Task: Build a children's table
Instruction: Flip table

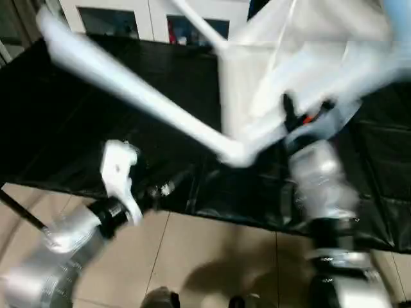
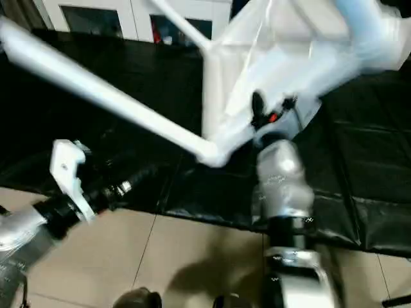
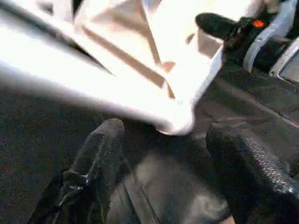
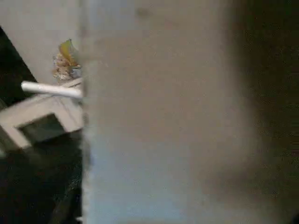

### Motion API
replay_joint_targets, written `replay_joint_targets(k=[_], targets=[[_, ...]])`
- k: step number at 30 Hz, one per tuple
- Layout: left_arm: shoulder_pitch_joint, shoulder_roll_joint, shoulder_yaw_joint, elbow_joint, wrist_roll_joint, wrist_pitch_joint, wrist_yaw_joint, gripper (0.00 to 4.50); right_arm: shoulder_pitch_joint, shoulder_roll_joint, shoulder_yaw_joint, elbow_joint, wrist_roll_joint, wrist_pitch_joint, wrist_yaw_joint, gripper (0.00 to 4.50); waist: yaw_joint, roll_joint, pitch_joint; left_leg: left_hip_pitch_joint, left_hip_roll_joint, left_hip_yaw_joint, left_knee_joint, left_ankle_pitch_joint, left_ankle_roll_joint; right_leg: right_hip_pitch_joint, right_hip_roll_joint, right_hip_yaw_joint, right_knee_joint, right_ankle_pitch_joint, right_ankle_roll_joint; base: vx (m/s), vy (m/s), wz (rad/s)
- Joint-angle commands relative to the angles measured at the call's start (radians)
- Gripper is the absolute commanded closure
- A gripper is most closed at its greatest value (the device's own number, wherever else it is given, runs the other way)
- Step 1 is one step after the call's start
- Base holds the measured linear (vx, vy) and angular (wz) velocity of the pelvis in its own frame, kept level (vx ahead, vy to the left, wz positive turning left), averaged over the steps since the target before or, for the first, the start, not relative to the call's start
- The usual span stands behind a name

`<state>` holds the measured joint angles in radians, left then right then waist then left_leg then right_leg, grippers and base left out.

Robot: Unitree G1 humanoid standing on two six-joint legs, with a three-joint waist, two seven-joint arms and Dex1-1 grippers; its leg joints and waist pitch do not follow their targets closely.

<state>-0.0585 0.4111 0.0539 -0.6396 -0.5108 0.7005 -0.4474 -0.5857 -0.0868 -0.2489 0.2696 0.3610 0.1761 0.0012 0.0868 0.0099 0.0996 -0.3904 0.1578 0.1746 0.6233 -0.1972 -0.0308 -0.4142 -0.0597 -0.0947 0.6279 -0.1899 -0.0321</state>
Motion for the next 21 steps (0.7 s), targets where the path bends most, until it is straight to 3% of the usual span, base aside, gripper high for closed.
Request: replay_joint_targets(k=[1,4,6,10,18,19,21], targets=[[-0.015,0.013,0.001,-0.026,0.000,0.011,-0.010,0.95,-0.002,-0.033,-0.026,-0.086,-0.047,0.006,-0.042,2.47,-0.016,-0.009,-0.071,0.024,0.062,-0.018,-0.081,-0.137,-0.013,0.052,-0.083,0.076,-0.081,-0.265,-0.088,0.000,0.000,0.00],[-0.088,0.033,-0.026,-0.036,0.016,0.009,-0.009,0.95,0.001,-0.080,-0.017,-0.153,-0.065,0.085,-0.080,2.49,-0.015,-0.010,-0.079,0.026,0.062,-0.019,-0.078,-0.116,-0.016,0.052,-0.079,0.076,-0.079,-0.245,-0.075,0.000,0.000,0.00],[-0.103,0.030,-0.029,-0.032,0.024,0.008,-0.005,0.95,0.000,-0.087,-0.013,-0.171,-0.066,0.106,-0.089,2.51,-0.017,-0.012,-0.081,0.018,0.061,-0.019,-0.076,-0.092,-0.012,0.057,-0.079,0.076,-0.073,-0.203,-0.082,0.000,0.000,0.00],[-0.163,0.054,-0.054,-0.016,0.053,0.016,0.007,0.95,-0.009,-0.136,0.027,-0.241,-0.130,0.223,-0.106,2.51,-0.029,-0.019,-0.086,0.010,0.053,-0.017,-0.068,-0.042,0.005,0.065,-0.076,0.074,-0.067,-0.137,-0.093,0.000,0.000,0.00],[-0.231,0.097,-0.093,0.017,0.125,0.006,0.008,0.95,-0.032,-0.192,0.081,-0.280,-0.184,0.318,-0.106,2.53,-0.042,-0.020,-0.087,0.010,0.053,-0.018,-0.063,-0.042,0.010,0.065,-0.076,0.072,-0.068,-0.174,-0.088,0.000,0.000,0.00],[-0.249,0.119,-0.110,0.019,0.151,-0.005,0.000,0.95,-0.041,-0.215,0.100,-0.287,-0.197,0.343,-0.092,2.53,-0.045,-0.025,-0.087,0.009,0.053,-0.018,-0.063,-0.043,0.010,0.067,-0.076,0.072,-0.069,-0.180,-0.087,0.000,0.000,0.00],[-0.276,0.138,-0.124,0.026,0.182,-0.022,0.003,0.95,-0.049,-0.251,0.130,-0.293,-0.233,0.368,-0.067,2.54,-0.046,-0.023,-0.087,0.010,0.053,-0.018,-0.062,-0.035,0.012,0.065,-0.074,0.072,-0.067,-0.171,-0.091,0.000,0.000,0.00]])
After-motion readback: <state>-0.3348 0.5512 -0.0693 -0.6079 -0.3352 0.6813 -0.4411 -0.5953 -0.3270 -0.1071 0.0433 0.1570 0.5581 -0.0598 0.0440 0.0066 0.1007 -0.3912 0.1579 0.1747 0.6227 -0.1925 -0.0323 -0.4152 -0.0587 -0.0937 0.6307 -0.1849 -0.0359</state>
